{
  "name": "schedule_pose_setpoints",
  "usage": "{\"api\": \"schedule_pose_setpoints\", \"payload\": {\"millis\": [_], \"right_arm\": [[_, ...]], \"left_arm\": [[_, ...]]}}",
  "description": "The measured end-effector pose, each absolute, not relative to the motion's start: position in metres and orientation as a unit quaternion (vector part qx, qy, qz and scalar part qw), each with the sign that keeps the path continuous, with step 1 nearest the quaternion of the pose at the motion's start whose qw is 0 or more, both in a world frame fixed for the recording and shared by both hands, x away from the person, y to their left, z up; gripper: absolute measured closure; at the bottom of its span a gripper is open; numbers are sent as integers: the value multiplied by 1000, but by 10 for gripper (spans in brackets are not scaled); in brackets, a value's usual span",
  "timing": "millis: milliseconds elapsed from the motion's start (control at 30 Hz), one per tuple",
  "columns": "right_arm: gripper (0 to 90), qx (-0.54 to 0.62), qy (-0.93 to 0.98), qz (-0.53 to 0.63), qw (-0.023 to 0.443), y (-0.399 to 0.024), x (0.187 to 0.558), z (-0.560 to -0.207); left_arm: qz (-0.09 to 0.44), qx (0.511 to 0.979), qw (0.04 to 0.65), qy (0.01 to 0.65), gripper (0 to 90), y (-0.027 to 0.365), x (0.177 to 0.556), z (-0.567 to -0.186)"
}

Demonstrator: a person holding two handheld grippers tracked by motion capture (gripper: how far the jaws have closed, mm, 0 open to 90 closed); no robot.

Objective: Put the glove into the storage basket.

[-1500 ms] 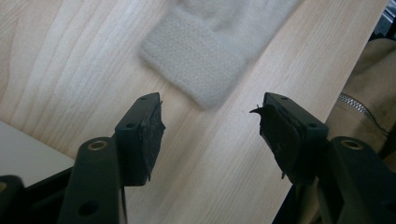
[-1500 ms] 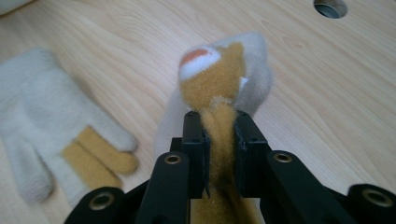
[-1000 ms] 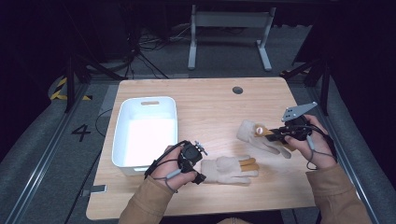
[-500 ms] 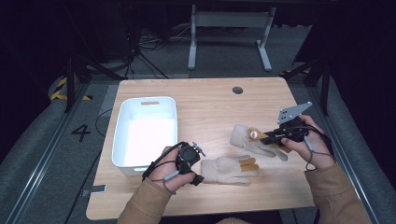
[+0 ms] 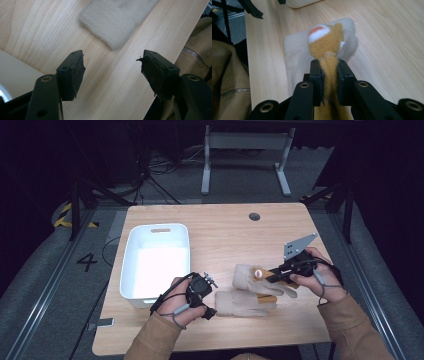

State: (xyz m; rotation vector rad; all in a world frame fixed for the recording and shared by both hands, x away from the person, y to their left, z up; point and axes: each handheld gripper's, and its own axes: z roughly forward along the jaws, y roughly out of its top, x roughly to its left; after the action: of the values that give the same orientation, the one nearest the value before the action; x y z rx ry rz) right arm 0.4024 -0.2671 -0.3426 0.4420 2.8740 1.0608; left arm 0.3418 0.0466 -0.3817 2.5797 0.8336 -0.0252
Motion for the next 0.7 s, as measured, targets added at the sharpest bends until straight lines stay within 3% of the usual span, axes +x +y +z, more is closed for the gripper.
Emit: {"api": "schedule_pose_setpoints", "payload": {"millis": [700], "right_arm": [[781, 74, 930, 359, -38, -232, 393, -365]], "left_arm": [[-9, 931, 213, 295, 352, 43, 343, -381]]}}
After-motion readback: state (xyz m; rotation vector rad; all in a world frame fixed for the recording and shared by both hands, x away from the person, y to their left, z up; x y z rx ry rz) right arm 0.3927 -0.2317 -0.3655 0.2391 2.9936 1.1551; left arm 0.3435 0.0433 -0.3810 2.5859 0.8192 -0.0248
